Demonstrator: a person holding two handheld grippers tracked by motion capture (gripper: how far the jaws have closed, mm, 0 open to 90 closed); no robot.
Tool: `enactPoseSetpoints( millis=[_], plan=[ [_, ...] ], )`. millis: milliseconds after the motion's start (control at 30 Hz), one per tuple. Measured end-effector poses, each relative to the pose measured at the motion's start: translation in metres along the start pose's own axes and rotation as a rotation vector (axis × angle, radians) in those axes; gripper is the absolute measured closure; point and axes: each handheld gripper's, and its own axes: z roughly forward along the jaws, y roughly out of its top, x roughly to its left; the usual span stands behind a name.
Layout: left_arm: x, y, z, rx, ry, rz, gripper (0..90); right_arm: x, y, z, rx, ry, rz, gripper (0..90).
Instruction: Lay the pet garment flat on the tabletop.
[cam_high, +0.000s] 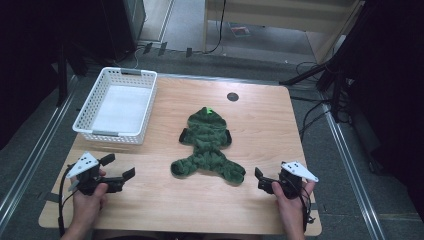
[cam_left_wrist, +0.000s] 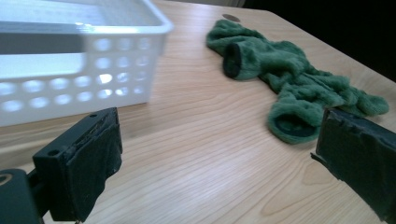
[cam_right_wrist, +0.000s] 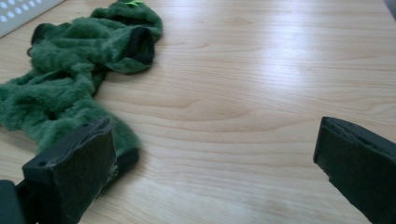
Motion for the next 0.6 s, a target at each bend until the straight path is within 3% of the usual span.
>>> enactPoseSetpoints(
  millis=[200, 600],
  plan=[
    [0.028, -0.003, -0.025, -0.028, 0.07, -0.039, 0.7, -0.014, -0.005, -0.009, -0.004, -0.029, 0.02, 0.0],
    [0.071, -0.015, -0.059, -0.014, 0.196, -0.078, 0.7, -0.038, -0.023, -0.025, 0.034, -0.071, 0.036, 0.0]
  ],
)
